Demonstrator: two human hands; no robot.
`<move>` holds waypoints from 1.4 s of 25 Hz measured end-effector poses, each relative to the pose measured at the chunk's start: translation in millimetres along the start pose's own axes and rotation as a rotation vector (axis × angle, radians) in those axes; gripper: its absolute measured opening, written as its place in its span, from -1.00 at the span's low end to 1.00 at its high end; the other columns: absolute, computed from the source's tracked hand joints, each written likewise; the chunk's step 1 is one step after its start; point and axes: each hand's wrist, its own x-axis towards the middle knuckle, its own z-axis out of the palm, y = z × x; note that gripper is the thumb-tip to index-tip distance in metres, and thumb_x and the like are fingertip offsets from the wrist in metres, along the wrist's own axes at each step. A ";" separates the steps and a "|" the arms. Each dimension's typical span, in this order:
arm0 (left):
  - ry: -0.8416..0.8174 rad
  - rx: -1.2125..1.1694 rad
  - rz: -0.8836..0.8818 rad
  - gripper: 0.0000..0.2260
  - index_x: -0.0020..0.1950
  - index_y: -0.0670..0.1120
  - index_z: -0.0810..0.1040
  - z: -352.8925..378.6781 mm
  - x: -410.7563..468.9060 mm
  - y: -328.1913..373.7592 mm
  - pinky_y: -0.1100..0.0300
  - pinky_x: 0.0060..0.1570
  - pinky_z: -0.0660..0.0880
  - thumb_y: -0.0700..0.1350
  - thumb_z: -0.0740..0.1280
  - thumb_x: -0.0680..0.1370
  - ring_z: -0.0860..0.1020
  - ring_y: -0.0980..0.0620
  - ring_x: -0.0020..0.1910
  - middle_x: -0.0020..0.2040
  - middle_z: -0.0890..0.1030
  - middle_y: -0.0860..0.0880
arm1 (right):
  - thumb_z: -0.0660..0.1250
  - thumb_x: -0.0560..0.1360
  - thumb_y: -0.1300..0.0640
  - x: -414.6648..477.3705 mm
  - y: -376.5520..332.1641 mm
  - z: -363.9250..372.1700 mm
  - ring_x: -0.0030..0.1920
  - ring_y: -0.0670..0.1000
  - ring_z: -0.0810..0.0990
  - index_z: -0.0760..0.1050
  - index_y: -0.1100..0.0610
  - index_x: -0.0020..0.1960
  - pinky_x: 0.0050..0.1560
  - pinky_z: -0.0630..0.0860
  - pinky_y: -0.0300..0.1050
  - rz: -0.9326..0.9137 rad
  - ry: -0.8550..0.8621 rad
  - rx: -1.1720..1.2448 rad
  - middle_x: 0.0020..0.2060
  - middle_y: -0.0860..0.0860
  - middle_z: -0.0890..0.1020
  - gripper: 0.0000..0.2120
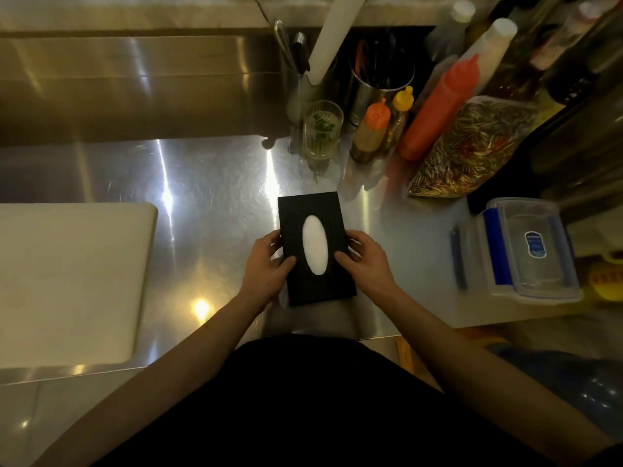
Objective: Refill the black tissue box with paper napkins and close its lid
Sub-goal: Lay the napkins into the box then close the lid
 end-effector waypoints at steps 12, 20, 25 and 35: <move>-0.060 0.000 0.012 -0.48 0.50 -0.04 0.27 -4.3 1.8 -5.6 0.09 0.33 0.39 -0.18 0.34 0.58 0.40 -0.06 0.41 0.47 0.36 -0.07 | 0.33 0.50 -0.17 25.7 5.8 39.2 0.50 0.13 0.14 0.54 0.00 0.24 0.45 0.22 0.06 -0.213 0.079 -0.658 0.52 0.08 0.14 -0.61; -0.049 0.037 0.025 -0.50 0.50 -0.02 0.26 -1.3 3.7 -8.3 0.17 0.28 0.38 -0.15 0.33 0.58 0.40 -0.04 0.40 0.48 0.34 -0.06 | 0.31 0.52 0.12 29.0 -2.7 47.6 0.40 0.25 0.27 0.56 0.08 0.14 0.36 0.36 0.10 -0.235 0.149 -0.859 0.41 0.18 0.32 -0.79; -0.056 0.035 0.033 -0.49 0.50 -0.01 0.27 -2.9 4.2 -10.8 0.21 0.25 0.37 -0.17 0.34 0.58 0.40 -0.03 0.39 0.47 0.33 -0.06 | 0.29 0.57 0.09 22.5 -5.8 48.9 0.47 0.24 0.22 0.53 0.12 0.01 0.43 0.29 0.12 -0.216 0.173 -0.682 0.48 0.19 0.24 -0.89; -0.077 -0.001 0.037 -0.48 0.50 -0.03 0.25 -4.1 6.8 -14.0 0.19 0.26 0.36 -0.19 0.34 0.57 0.38 -0.02 0.40 0.48 0.34 -0.07 | 0.30 0.56 0.20 5.4 -10.4 26.6 0.07 -0.16 0.43 0.47 0.04 -0.09 0.11 0.32 -0.43 -0.229 0.254 -0.193 0.11 -0.01 0.44 -0.91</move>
